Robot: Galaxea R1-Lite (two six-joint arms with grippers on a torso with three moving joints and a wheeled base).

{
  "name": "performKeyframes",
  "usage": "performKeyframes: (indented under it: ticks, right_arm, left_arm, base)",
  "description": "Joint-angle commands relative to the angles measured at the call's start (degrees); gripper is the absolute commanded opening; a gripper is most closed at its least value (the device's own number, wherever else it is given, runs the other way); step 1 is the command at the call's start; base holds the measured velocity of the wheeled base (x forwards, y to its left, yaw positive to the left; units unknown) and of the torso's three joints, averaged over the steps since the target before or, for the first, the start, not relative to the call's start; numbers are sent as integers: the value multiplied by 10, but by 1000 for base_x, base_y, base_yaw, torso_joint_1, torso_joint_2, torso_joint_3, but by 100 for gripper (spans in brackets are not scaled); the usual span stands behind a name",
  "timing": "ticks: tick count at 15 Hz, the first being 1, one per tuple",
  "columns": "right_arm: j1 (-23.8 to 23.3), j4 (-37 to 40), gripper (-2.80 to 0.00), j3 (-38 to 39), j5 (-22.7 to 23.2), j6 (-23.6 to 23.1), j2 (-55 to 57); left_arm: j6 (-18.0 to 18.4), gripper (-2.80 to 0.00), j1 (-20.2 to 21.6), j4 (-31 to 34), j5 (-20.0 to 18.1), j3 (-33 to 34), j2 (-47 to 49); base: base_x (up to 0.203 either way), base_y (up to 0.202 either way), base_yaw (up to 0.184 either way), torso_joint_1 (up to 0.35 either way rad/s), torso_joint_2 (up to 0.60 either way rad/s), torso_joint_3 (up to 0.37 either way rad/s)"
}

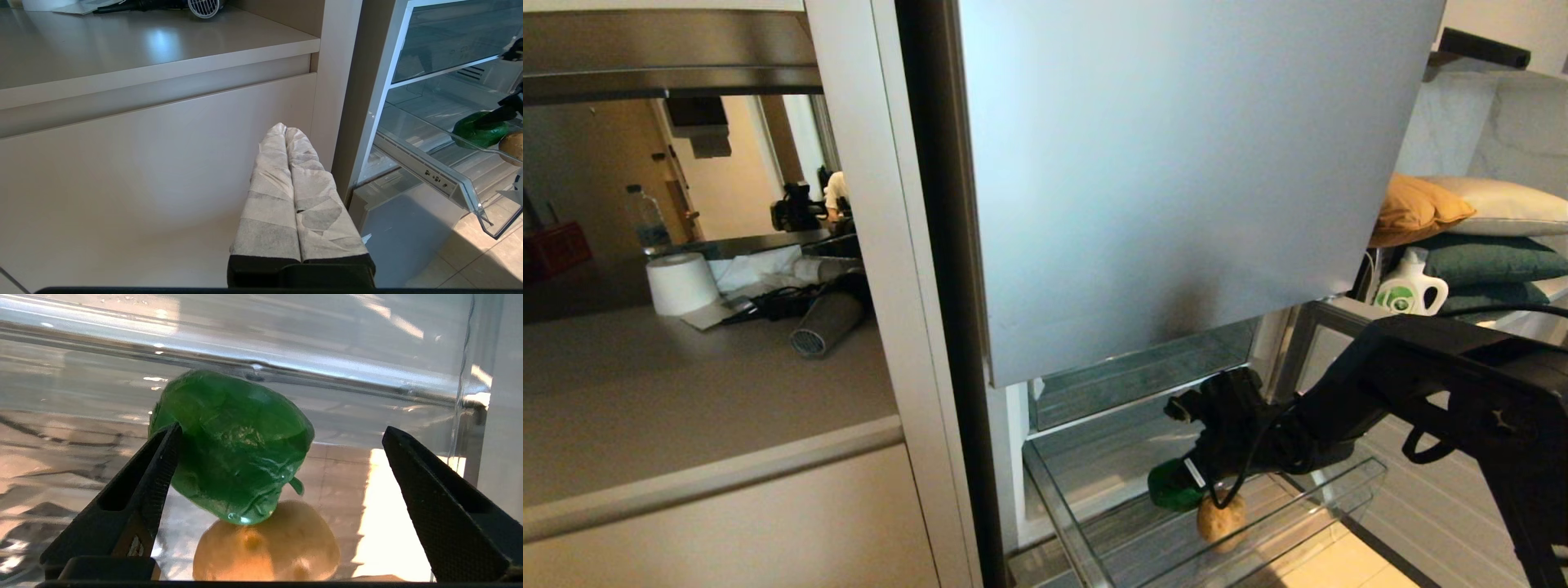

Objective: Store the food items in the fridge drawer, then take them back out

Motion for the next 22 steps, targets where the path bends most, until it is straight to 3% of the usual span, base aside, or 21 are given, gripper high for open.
performKeyframes:
  ticks: [1, 10, 22]
  right_arm:
    - [6, 4, 0, -14, -11, -3, 13]
    - [-10, 19, 0, 29, -19, -3, -27]
    - [30, 18, 0, 28, -11, -2, -25]
  left_arm:
    - [0, -280, 0, 0, 0, 0, 0]
    - [0, -280, 0, 0, 0, 0, 0]
    - [0, -280, 0, 0, 0, 0, 0]
  base:
    - [0, 0, 0, 0, 0, 0]
    - [0, 0, 0, 0, 0, 0]
    - [0, 0, 0, 0, 0, 0]
